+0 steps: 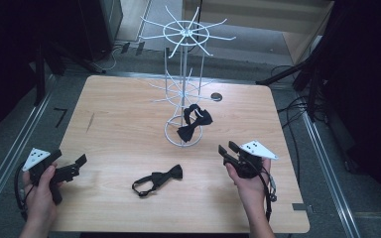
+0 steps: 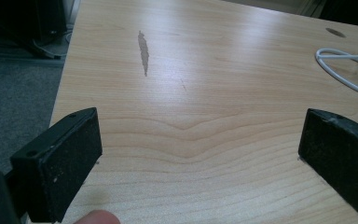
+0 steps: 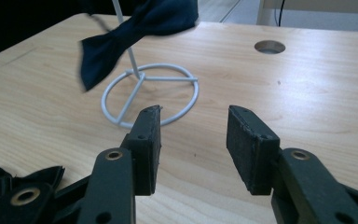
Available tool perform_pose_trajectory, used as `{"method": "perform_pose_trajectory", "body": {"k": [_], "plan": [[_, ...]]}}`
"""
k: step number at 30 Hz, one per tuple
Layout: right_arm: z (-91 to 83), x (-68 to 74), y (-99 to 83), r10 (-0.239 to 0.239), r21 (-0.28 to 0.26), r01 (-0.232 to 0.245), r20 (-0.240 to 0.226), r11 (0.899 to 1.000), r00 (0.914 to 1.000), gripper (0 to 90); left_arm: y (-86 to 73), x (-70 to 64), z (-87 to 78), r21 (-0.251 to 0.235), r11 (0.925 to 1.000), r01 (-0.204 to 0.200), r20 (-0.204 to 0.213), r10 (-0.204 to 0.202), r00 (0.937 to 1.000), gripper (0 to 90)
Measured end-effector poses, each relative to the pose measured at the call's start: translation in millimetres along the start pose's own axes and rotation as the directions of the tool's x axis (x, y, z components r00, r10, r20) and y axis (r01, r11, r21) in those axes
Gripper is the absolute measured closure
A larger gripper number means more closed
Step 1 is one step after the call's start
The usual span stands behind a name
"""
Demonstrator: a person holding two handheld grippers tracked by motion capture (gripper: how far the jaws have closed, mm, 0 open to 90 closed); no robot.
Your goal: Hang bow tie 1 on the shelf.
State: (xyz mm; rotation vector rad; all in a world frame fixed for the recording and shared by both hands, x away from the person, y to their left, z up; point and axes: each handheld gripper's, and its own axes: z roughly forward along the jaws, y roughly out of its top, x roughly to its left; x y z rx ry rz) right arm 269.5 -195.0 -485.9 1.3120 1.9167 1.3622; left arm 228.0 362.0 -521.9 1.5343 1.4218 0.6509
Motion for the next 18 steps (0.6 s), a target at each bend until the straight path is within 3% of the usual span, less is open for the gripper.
{"method": "perform_pose_trajectory", "body": {"k": [18], "plan": [[18.8, 24.1, -9.8, -0.037, 0.068, 0.042, -0.071, 0.997, 0.9968, 55.0, 0.1, 0.0, 0.3, 0.003, 1.0000, -0.001, 0.000, 0.001, 1.0000, 0.0]]}}
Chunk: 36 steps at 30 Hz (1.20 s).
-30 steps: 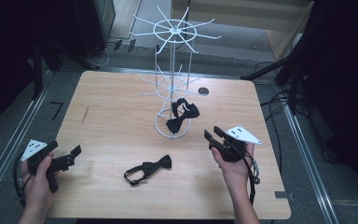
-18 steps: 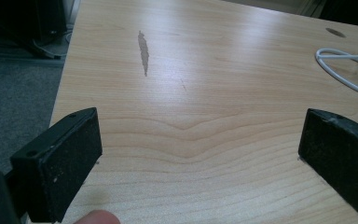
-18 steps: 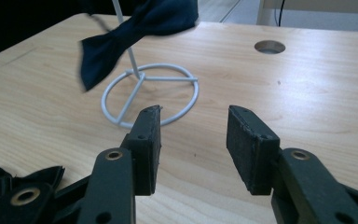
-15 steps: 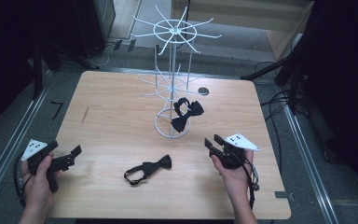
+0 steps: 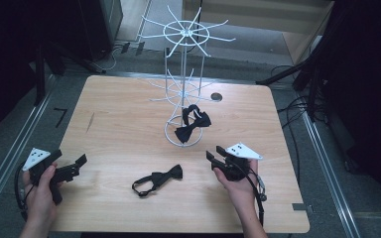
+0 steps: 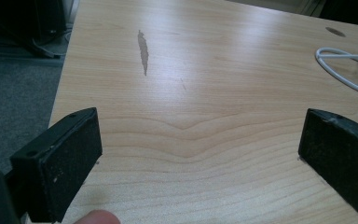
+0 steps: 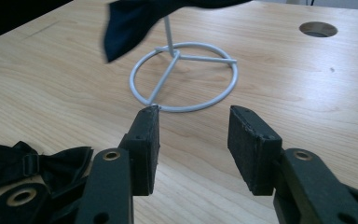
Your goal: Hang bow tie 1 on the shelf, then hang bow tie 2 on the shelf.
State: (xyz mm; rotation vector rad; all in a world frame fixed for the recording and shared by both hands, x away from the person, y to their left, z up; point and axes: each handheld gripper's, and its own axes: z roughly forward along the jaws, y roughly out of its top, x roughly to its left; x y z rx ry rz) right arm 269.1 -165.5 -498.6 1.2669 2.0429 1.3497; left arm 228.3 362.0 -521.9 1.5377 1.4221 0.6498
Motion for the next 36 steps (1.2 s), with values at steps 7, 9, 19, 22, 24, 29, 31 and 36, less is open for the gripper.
{"method": "perform_pose_trajectory", "body": {"k": [7, 9, 19, 22, 24, 29, 31, 36], "plan": [[8.6, 9.9, 1.0, -0.006, 0.015, 0.006, -0.024, 1.000, 0.9997, 55.0, -0.2, 0.5, -0.3, -0.005, 1.0000, 0.004, 0.000, -0.004, 1.0000, 0.0], [11.5, 13.1, 2.6, -0.013, 0.022, 0.014, -0.034, 1.000, 0.9993, 55.0, -0.2, 0.4, -0.5, -0.006, 1.0000, 0.005, 0.000, -0.005, 1.0000, 0.0], [23.8, 33.1, 5.3, -0.036, 0.032, 0.039, -0.078, 0.999, 0.9963, 55.0, 0.0, 0.3, -0.1, -0.002, 1.0000, 0.002, -0.001, -0.002, 1.0000, 0.0], [27.1, 38.8, 4.5, -0.039, 0.038, 0.042, -0.091, 0.998, 0.9951, 55.0, 0.1, 0.5, 0.0, -0.001, 1.0000, 0.002, -0.001, -0.002, 1.0000, 0.0], [28.7, 42.4, 5.0, -0.046, 0.040, 0.050, -0.102, 0.998, 0.9937, 55.0, 0.2, 0.2, 0.0, 0.003, 1.0000, 0.001, -0.001, -0.001, 1.0000, 0.0], [32.7, 49.2, 5.6, -0.053, 0.043, 0.059, -0.117, 0.997, 0.9917, 55.0, 0.1, 0.3, 0.2, 0.001, 1.0000, 0.002, -0.001, -0.002, 1.0000, 0.0], [34.3, 51.9, 4.7, -0.052, 0.047, 0.058, -0.121, 0.997, 0.9913, 55.0, 0.1, 0.2, 0.1, 0.003, 1.0000, 0.000, -0.001, 0.000, 1.0000, 0.0], [37.8, 59.1, 2.8, -0.056, 0.054, 0.064, -0.139, 0.996, 0.9888, 55.0, 0.1, 0.2, 0.1, 0.003, 1.0000, 0.000, -0.001, 0.000, 1.0000, 0.0]]}}
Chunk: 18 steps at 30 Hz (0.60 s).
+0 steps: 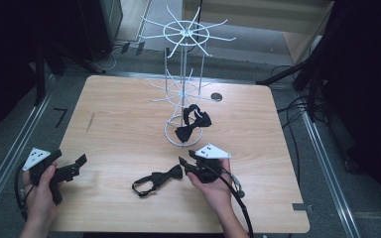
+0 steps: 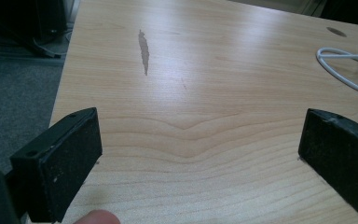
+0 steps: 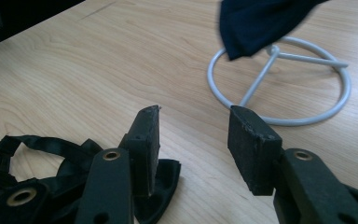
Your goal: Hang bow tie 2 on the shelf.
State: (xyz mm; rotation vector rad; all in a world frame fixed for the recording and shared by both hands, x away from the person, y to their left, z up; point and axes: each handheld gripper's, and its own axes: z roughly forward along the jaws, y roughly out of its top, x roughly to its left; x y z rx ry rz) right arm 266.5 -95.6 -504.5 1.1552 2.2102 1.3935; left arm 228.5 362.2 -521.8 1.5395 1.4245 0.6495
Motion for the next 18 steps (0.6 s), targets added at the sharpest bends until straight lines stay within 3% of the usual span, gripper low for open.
{"method": "perform_pose_trajectory", "body": {"k": [18], "plan": [[20.9, 27.3, -4.5, -0.057, 0.050, 0.060, -0.060, 0.997, 0.9966, 55.3, 0.0, 0.5, 0.4, -0.002, 1.0000, 0.002, 0.003, -0.002, 1.0000, 0.0]]}}
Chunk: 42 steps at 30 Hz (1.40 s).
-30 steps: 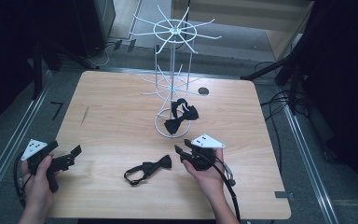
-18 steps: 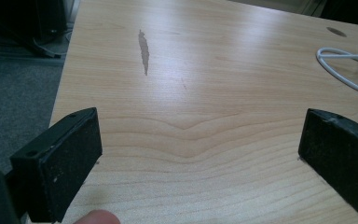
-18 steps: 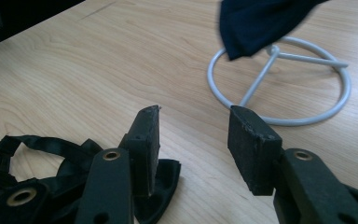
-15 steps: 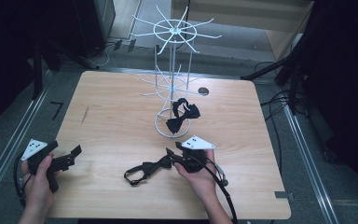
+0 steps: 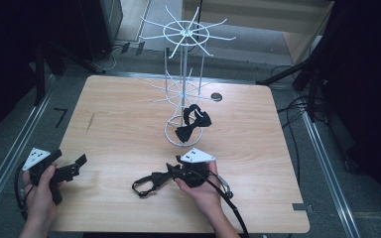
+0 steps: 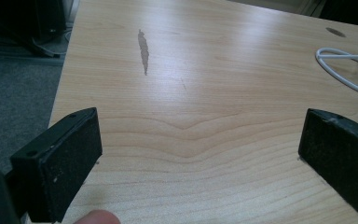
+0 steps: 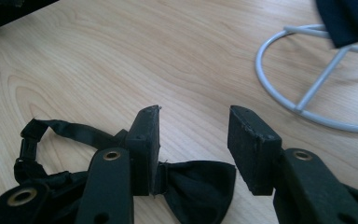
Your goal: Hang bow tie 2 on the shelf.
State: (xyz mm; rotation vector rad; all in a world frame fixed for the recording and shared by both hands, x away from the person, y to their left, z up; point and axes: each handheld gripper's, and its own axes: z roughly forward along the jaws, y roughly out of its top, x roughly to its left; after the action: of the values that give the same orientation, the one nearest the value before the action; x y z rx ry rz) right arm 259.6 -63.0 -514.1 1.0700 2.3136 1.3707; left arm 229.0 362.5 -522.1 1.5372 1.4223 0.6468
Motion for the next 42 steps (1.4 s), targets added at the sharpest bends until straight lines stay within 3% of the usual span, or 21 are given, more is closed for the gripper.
{"method": "perform_pose_trajectory", "body": {"k": [18, 23, 29, 37, 42], "plan": [[21.5, 17.0, -3.7, -0.049, 0.075, 0.053, -0.058, 0.996, 0.9971, 55.3, 0.0, 0.2, 0.1, 0.001, 1.0000, 0.005, 0.005, -0.005, 1.0000, 0.0], [24.9, 18.6, -7.1, -0.058, 0.123, 0.068, -0.077, 0.990, 0.9953, 54.4, 0.0, 0.2, 0.1, 0.001, 1.0000, 0.005, 0.006, -0.005, 1.0000, 0.0], [29.1, 21.6, -11.7, -0.102, 0.173, 0.115, -0.081, 0.978, 0.9914, 54.8, 0.0, 0.1, 0.1, 0.002, 1.0000, 0.003, 0.006, -0.003, 1.0000, 0.0], [26.9, 20.7, -11.0, -0.083, 0.185, 0.102, -0.106, 0.978, 0.9909, 79.5, 0.0, 0.1, 0.2, 0.000, 1.0000, 0.005, 0.006, -0.005, 1.0000, 0.0], [25.0, 22.4, -11.1, -0.095, 0.178, 0.109, -0.087, 0.978, 0.9917, 83.0, 0.0, 0.3, -0.1, 0.001, 1.0000, 0.005, 0.006, -0.005, 1.0000, 0.0]]}}
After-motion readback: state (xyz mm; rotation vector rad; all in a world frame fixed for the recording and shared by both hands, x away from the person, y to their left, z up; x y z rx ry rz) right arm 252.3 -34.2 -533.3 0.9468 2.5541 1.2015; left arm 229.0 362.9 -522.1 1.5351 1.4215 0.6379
